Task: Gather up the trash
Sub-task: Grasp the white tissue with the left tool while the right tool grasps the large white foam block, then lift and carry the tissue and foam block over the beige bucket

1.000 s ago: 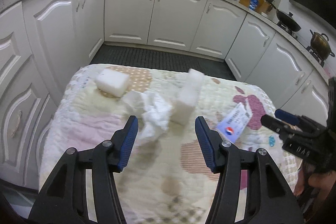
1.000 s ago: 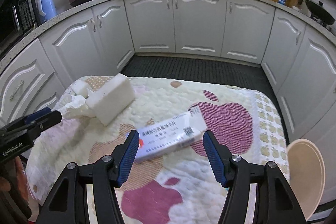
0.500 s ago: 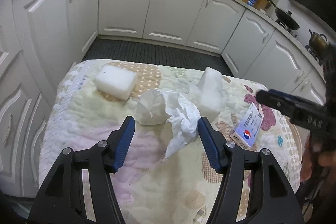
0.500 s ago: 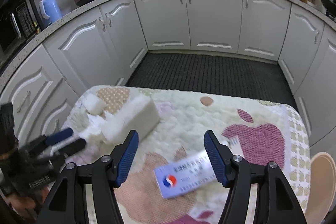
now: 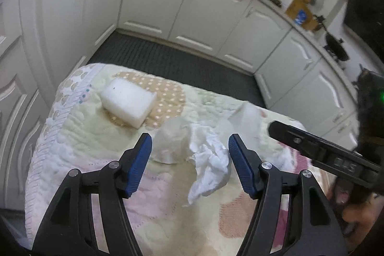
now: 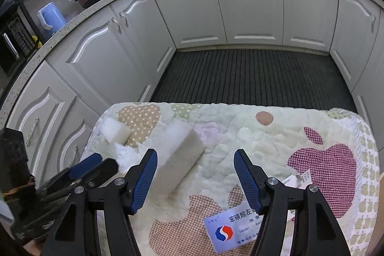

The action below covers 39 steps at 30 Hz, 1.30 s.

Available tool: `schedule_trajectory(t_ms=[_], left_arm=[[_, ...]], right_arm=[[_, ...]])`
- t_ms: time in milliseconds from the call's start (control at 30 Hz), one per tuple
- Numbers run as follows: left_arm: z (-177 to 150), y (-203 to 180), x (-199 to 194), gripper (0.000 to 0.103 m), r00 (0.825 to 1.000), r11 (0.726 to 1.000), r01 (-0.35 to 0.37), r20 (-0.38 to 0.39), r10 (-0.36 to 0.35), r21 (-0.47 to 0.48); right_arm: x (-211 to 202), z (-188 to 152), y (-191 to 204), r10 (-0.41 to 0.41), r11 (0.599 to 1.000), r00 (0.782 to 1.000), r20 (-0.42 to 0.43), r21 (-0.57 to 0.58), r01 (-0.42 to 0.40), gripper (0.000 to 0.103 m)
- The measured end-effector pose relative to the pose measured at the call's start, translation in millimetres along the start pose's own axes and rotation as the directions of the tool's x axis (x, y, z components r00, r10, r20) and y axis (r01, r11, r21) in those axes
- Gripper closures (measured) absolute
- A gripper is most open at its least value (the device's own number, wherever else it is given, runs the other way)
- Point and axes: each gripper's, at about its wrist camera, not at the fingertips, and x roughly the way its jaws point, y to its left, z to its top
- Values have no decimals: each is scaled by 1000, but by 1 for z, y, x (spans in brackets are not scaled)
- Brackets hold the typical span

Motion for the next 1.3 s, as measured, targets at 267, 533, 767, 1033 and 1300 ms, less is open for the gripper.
schedule_trajectory(t_ms=[267,533,767,1033,1300], left_arm=[[-1,4,25,85,996,999,27,-83,-29,-19],[-5,18,-5,95,997,998,52,-57,-55,-42],[-14,17,-31,95,1000,1000,0,-14,0,10],[-22,5,-41,95,1000,999,-7,8,6,41],[-27,-17,-53,95,1000,997,2,27,-4,73]], right_arm=[[6,3,0,17,1000,1000,-11,17,-17,39],[15,3,7,76,997,996,-43,33,-75,39],[40,-1,11,152,985,984,-95,95,-143,51],[5,-8,16,160,987,986,-35,3,-160,69],[-33,-22,6,154,987,988,-1,-38,-153,70]])
